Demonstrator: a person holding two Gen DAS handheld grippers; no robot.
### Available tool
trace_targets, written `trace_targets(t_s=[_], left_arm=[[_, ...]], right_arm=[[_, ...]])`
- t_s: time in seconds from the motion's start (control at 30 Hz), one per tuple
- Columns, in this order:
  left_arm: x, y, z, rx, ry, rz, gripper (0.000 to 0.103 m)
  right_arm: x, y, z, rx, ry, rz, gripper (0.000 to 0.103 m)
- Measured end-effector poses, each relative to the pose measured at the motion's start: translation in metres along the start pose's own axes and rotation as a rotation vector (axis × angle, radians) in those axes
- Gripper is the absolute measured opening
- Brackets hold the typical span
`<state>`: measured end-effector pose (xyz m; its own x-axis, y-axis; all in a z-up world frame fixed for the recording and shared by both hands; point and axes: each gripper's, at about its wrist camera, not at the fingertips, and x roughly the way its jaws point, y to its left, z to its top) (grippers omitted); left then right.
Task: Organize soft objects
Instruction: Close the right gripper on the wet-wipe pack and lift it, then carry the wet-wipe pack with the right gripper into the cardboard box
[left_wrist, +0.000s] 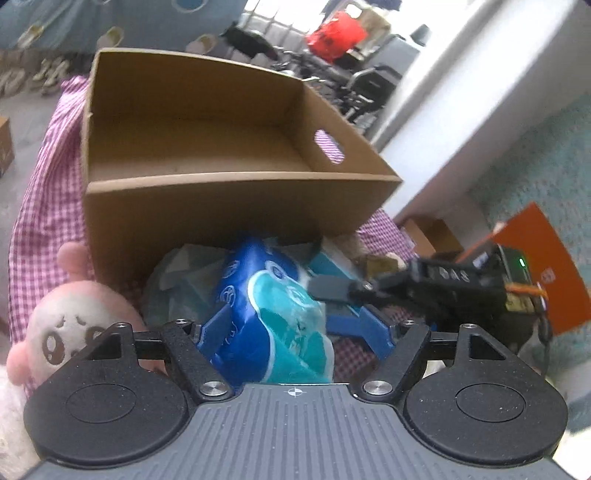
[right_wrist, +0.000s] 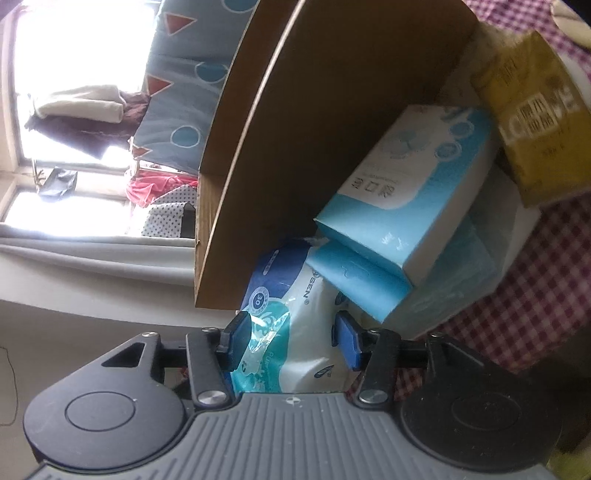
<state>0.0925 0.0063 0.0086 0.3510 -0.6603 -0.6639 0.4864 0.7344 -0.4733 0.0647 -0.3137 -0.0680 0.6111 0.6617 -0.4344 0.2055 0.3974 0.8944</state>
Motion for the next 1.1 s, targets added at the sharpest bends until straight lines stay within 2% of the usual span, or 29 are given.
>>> trace_targets(t_s=[0.1,0.23,0.4,0.57,0.83,1.1], left_arm=[[-0.003,-0.01,-0.006,0.07,-0.006,0.015,0.076],[0.016,-0.014,-0.006,0.11,0.029,0.134,0.076],[0.015,-0.025,-0.009,0.161,0.014,0.145,0.076],[-0.002,-0.033,-0.016,0.17,-0.02,0.147,0.076],[-0.039,-0.047,-0.025,0.192,-0.114,0.17,0.076],[-0.071,-0.08,-0.03,0.267,-0.233,0.204,0.076]], right_arm=[[0.005,-0.002,0.003,0.002,0.012,0.001,0.053],[0.015,-0.003,0.003,-0.007,0.024,-0.009,0.053],[0.008,0.013,-0.002,-0.094,0.002,-0.036,0.049],[0.002,0.025,-0.007,-0.122,0.001,-0.015,0.047],[-0.009,0.049,-0.02,-0.182,0.006,0.048,0.047],[-0.034,0.084,-0.026,-0.297,-0.039,0.117,0.047]])
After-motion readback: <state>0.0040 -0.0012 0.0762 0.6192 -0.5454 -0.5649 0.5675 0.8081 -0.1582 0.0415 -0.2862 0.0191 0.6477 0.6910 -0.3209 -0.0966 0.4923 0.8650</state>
